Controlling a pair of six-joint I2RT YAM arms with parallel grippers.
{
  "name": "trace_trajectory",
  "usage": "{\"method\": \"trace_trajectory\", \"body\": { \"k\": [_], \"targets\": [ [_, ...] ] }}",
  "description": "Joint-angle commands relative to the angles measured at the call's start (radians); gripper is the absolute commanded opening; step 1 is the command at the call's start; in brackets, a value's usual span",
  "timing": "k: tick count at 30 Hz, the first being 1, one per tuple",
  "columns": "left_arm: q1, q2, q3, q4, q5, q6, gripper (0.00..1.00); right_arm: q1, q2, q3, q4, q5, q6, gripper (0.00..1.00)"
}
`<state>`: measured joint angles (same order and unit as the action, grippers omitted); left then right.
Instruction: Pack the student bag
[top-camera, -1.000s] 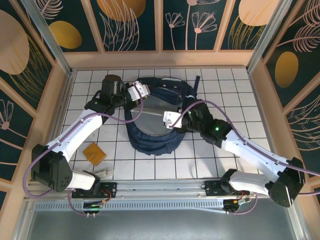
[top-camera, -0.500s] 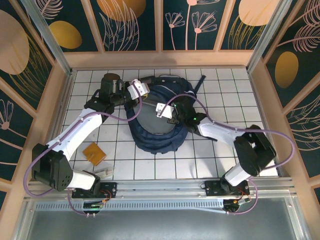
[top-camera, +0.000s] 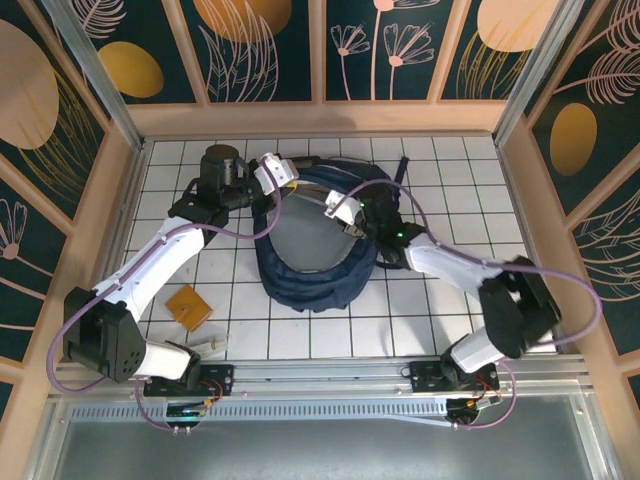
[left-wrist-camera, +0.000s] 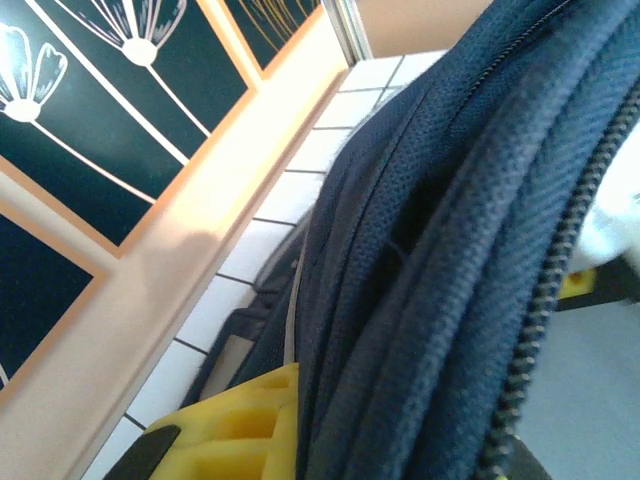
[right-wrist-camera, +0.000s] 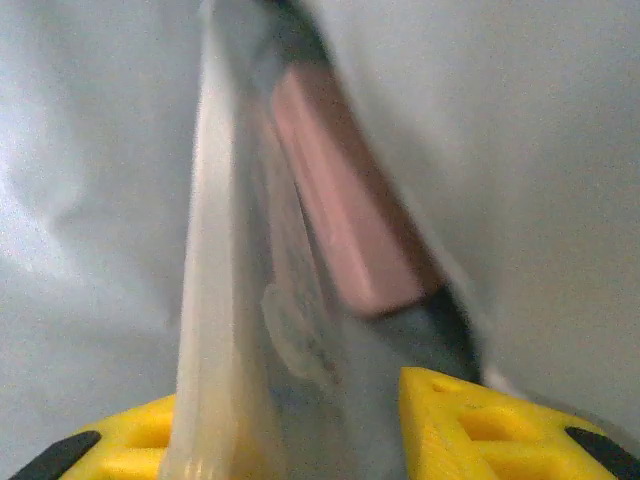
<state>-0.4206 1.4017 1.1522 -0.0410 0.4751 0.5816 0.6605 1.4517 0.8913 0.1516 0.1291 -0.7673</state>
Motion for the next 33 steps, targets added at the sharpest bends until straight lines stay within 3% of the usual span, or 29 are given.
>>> {"method": "trace_trajectory", "body": {
  "k": [1, 6, 14, 18, 20, 22, 25, 27, 30, 33],
  "targets": [
    [-0.031, -0.025, 0.032, 0.184, 0.11, -0.049, 0.0, 0.045, -0.15, -0.065, -0.035, -0.063, 0.174, 0.41],
    [-0.058, -0.005, 0.039, 0.173, 0.068, -0.063, 0.0, 0.072, -0.238, -0.134, -0.132, 0.012, 0.24, 0.39],
    [-0.092, 0.044, 0.099, 0.157, 0.0, -0.149, 0.0, 0.111, -0.222, -0.014, -0.245, 0.028, 0.399, 0.3],
    [-0.102, 0.052, 0.121, 0.154, -0.104, -0.213, 0.0, 0.159, -0.153, 0.16, -0.398, 0.13, 0.859, 0.21],
    [-0.104, 0.054, 0.123, 0.156, -0.125, -0.233, 0.0, 0.23, -0.122, 0.198, -0.492, 0.273, 1.191, 0.24],
    [-0.105, 0.059, 0.126, 0.157, -0.141, -0.256, 0.0, 0.317, -0.132, 0.154, -0.536, 0.43, 1.481, 0.24],
    [-0.13, 0.062, 0.122, 0.161, -0.237, -0.261, 0.0, 0.339, -0.188, 0.011, -0.407, 0.385, 1.715, 0.23],
    [-0.163, 0.063, 0.121, 0.177, -0.324, -0.252, 0.0, 0.314, -0.167, 0.016, -0.354, 0.297, 1.734, 0.19],
    [-0.178, 0.074, 0.135, 0.206, -0.35, -0.292, 0.0, 0.304, -0.083, 0.12, -0.477, 0.287, 1.801, 0.15],
    [-0.188, 0.086, 0.153, 0.219, -0.374, -0.307, 0.0, 0.271, -0.022, 0.112, -0.405, 0.191, 1.852, 0.18]
  ]
}}
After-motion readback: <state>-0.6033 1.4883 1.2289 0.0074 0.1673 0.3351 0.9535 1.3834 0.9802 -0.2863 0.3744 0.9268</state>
